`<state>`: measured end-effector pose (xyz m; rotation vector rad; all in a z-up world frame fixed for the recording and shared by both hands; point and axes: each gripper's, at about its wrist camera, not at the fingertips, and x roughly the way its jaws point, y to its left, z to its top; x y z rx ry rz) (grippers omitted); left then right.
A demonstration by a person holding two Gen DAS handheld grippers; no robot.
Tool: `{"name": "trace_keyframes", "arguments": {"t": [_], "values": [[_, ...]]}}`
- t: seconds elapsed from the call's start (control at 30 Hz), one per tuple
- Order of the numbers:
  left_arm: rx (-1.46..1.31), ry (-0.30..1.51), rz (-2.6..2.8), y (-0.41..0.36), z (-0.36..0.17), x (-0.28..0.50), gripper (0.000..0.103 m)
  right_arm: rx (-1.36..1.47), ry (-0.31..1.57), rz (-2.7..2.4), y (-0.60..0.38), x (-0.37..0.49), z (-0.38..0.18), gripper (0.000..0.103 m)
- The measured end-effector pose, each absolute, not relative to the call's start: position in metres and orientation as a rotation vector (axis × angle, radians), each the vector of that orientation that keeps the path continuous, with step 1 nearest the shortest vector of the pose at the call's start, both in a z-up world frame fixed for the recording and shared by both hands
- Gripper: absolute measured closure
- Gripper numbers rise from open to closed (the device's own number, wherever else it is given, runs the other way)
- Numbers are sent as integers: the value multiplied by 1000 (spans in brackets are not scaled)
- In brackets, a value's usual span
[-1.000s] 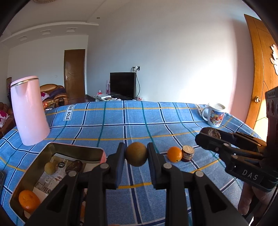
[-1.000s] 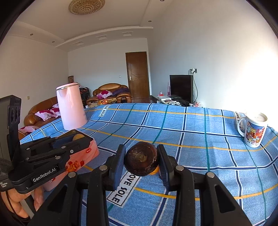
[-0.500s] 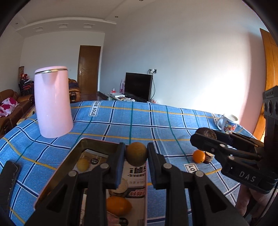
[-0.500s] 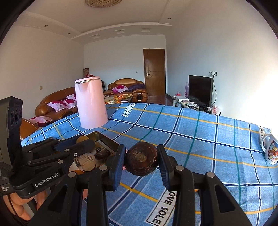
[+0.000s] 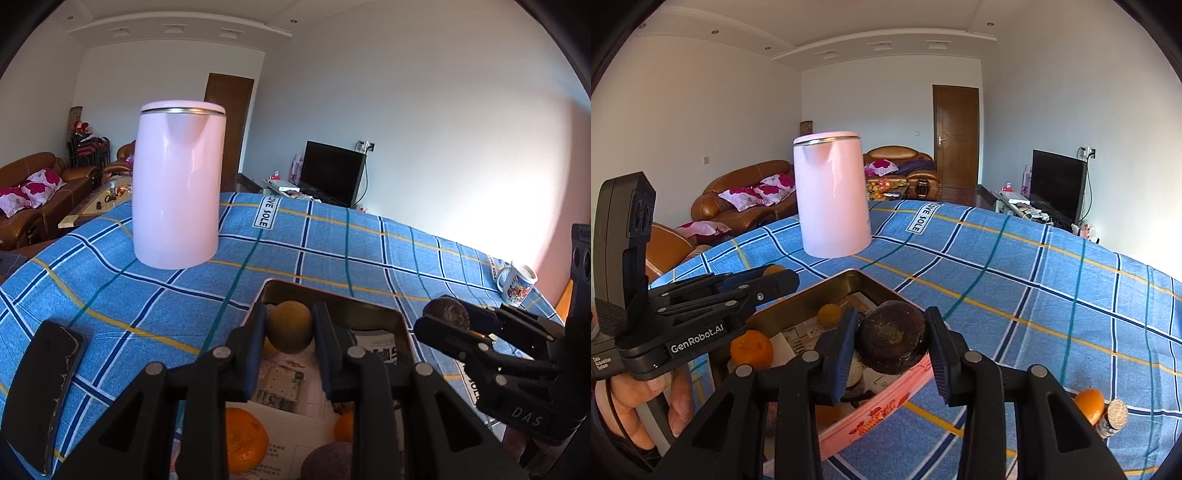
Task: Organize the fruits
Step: 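Open both grippers above the pink tin to drop the fruit and cookie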
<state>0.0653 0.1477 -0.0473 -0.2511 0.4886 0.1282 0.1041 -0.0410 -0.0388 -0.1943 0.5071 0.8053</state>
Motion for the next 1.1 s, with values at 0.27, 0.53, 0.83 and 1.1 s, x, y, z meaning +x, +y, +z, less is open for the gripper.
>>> {"name": "trace_keyframes", "arguments": {"t": [0.27,0.53,0.83,1.1], "values": [[-253,535,138,159,-61,68,76,-274,581,827,-2,107,-61,64],[-251,539,159,161,-61,66,65,-285,676,832,9,117,-76,64],[-212,480,132,132,-37,55,29,-260,586,758,-51,107,-51,36],[-102,491,13,60,-25,75,22,-135,653,447,-179,155,-53,36]]}}
